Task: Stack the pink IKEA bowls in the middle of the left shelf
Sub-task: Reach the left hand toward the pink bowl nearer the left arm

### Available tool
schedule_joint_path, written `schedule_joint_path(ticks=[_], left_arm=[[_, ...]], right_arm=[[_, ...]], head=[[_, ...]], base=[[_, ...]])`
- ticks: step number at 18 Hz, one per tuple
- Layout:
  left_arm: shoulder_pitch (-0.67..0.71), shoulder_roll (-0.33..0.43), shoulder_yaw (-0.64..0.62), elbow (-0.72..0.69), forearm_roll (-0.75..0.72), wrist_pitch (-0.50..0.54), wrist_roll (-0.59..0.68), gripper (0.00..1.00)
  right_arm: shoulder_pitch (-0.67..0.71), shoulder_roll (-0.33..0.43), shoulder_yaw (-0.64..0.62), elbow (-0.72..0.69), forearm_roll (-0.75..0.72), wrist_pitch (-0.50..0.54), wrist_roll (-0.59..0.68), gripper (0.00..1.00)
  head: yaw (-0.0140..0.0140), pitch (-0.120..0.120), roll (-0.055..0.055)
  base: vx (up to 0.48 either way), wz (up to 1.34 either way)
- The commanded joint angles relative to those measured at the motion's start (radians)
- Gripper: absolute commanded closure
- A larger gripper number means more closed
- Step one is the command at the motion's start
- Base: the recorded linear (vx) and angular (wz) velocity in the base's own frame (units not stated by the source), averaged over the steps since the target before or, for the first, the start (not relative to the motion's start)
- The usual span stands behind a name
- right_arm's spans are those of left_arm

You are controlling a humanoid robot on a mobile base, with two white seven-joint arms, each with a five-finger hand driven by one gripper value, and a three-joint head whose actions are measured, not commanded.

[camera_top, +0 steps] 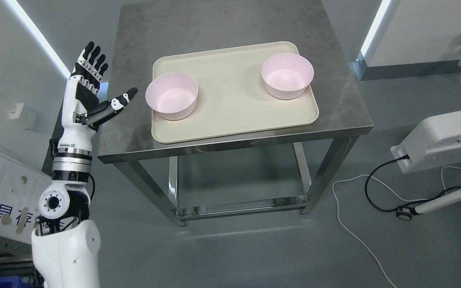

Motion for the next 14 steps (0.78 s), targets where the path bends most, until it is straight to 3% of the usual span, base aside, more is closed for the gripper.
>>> schedule_joint_path(ticks=[1,3,5,10,14], left_arm=[[-0.144,0.276,-0.17,0.176,-0.022,0.009,-0.135,0.01],[-0.179,0.322,-0.222,0.213,-0.068,0.01,-0.189,0.01],[-0.189,0.315,-0.234,0.252,-0.114,0.01,-0.199,0.01],[-0.325,0.307,-0.325,0.434,-0.183,0.061,-0.238,0.17],[-0.443,0.304,-0.4,0.497,-0.325,0.118,-0.331,0.18]], right_arm=[[0.0,-0.017,0.0,0.0,0.0,-0.004,0.0,0.0],[0.0,-0.017,0.0,0.0,0.0,-0.004,0.0,0.0],[0.0,-0.017,0.0,0.0,0.0,-0.004,0.0,0.0],[0.001,-0.017,0.0,0.0,0.0,-0.004,0.0,0.0],[0.0,-0.017,0.0,0.0,0.0,-0.004,0.0,0.0]], head=[[0.0,0.0,0.0],[0.0,0.0,0.0],[0.0,0.0,0.0],[0.0,0.0,0.0],[0.0,0.0,0.0]], base=[[0.0,0.0],[0.0,0.0],[0.0,0.0],[0.0,0.0],[0.0,0.0]])
